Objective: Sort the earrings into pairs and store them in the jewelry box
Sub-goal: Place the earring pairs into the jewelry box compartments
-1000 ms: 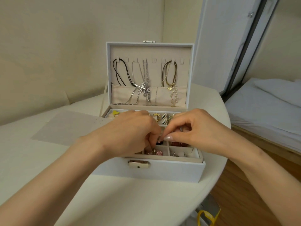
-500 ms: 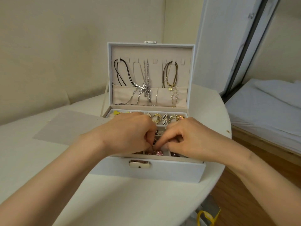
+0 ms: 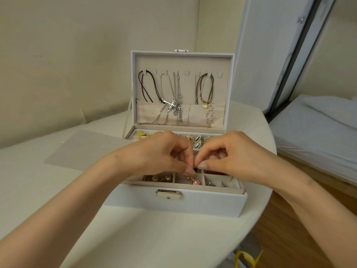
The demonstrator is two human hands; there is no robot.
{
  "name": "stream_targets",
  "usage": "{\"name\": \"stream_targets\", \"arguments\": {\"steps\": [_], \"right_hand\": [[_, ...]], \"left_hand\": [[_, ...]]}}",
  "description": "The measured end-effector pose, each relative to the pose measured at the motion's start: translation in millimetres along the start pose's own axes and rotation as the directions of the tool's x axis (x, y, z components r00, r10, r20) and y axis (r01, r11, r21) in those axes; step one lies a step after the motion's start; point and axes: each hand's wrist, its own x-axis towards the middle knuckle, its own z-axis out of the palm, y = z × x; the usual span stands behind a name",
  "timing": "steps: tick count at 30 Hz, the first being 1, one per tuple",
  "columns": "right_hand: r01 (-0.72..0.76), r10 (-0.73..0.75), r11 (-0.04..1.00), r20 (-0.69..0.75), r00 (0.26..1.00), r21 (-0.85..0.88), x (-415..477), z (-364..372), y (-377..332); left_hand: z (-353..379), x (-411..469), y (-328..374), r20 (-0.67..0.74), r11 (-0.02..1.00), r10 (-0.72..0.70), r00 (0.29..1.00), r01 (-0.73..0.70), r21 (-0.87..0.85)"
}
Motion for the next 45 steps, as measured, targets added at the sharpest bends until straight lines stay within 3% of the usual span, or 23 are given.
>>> {"name": "stream_targets", "arguments": {"steps": [6, 11, 18, 27, 32, 39, 42, 45], "right_hand": [[-0.004, 0.005, 0.999, -0.006, 1.000, 0.054, -1.0, -1.1, 1.7], [-0.011, 0.004, 0.997, 0.082, 0.997, 0.075, -1.7, 0.0, 3.1], [-0.020, 0.017, 0.996, 0.035, 0.999, 0.087, -2.2, -2.2, 3.3], [-0.016, 0.015, 0.994, 0.017, 1.000, 0.107, -4.0, -0.8, 0.4], [-0.012, 0.013, 0.993, -0.005, 1.000, 0.118, -4.1, 0.8, 0.0], [0.000, 0.005, 0.992, -0.044, 0.999, 0.128, -5.8, 0.0, 1.1], [-0.002, 0.010, 0.995, -0.086, 0.996, 0.097, -9.3, 0.3, 2.0], [-0.016, 0.019, 1.000, -0.188, 0.982, 0.015, -17.8, 1.3, 5.0]], "left_hand": [[0.5, -2.4, 4.2, 0.048, 0.995, -0.051, 0.998, 0.055, -0.078], [-3.9, -3.9, 4.3, 0.096, 0.980, -0.061, 0.994, 0.078, -0.182], [4.6, -0.9, 4.1, 0.080, 0.993, -0.076, 0.994, 0.083, -0.082], [4.0, -2.7, 4.3, -0.025, 0.928, -0.133, 0.991, 0.133, 0.348], [7.3, -2.6, 5.6, -0.080, 0.864, -0.117, 0.990, 0.141, 0.484], [0.3, -1.6, -0.1, -0.089, 0.912, -0.098, 0.991, 0.126, 0.390], [-9.5, -4.6, 1.9, -0.196, 0.949, -0.072, 0.978, 0.128, 0.290], [-10.2, -19.5, 4.1, -0.303, 0.930, -0.051, 0.952, 0.156, 0.332]]}}
